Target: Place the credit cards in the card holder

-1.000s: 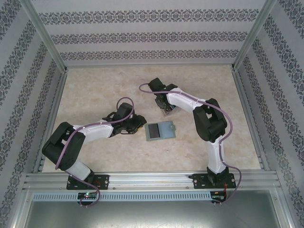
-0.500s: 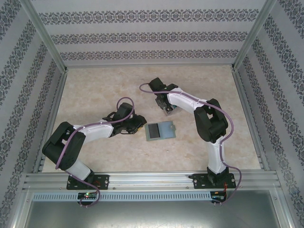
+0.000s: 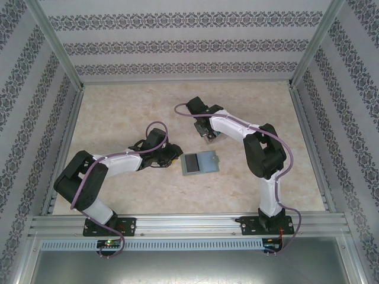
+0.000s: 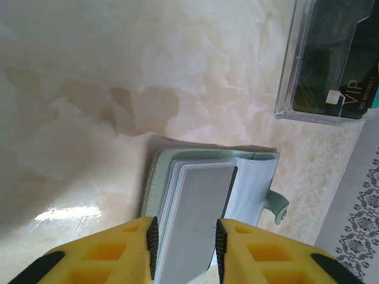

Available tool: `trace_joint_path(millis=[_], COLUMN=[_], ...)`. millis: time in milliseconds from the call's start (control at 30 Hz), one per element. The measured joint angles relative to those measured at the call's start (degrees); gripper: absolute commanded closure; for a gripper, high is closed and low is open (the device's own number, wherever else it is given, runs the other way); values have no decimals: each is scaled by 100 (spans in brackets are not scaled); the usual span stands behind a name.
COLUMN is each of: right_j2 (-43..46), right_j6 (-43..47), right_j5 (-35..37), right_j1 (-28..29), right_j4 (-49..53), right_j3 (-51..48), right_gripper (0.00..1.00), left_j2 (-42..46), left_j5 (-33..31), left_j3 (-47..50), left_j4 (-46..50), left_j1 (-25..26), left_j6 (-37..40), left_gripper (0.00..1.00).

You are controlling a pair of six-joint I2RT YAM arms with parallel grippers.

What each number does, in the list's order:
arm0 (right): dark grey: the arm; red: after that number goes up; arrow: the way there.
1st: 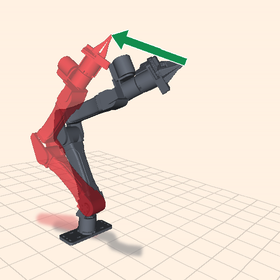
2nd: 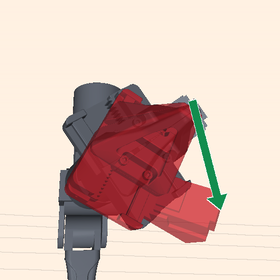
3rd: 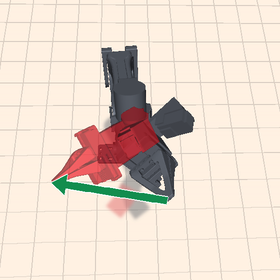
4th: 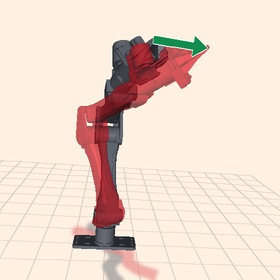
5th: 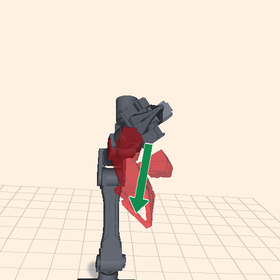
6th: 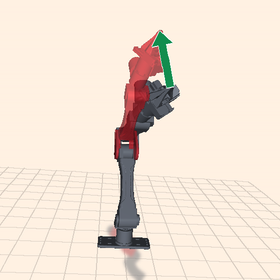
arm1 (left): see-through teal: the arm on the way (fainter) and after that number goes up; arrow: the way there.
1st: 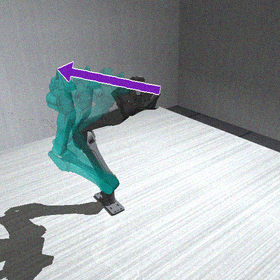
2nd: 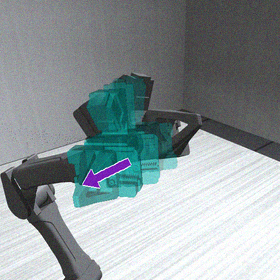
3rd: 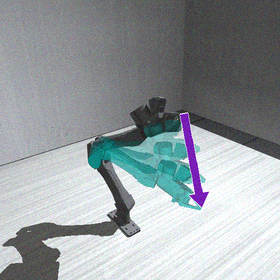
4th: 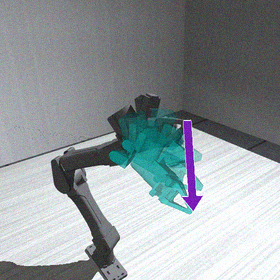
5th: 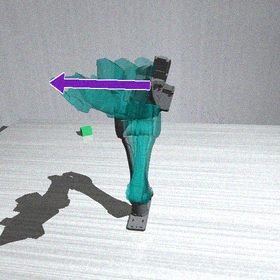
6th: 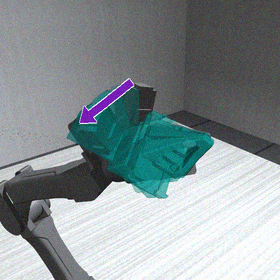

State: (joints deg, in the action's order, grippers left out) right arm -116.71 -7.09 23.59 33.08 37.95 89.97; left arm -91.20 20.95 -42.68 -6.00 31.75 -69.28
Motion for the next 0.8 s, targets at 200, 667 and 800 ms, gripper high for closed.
trace_joint_path(millis=[200,667,800], right_j2=[160,883,1093], right_j6=[-4,-356,-527], right_j5=[-232,-1091,-1300], right_j1=[-59,-192,-415], right_j4=[-2,57,15], right_j3=[-7,-249,-249], right_gripper=[100,100,100], left_j2=[-4,-4,-4], left_j5=[0,-2,20], left_j3=[0,-35,-181], left_j4=[0,11,24], left_j1=[0,0,0], left_j6=[0,92,153], left_gripper=[66,64,64])
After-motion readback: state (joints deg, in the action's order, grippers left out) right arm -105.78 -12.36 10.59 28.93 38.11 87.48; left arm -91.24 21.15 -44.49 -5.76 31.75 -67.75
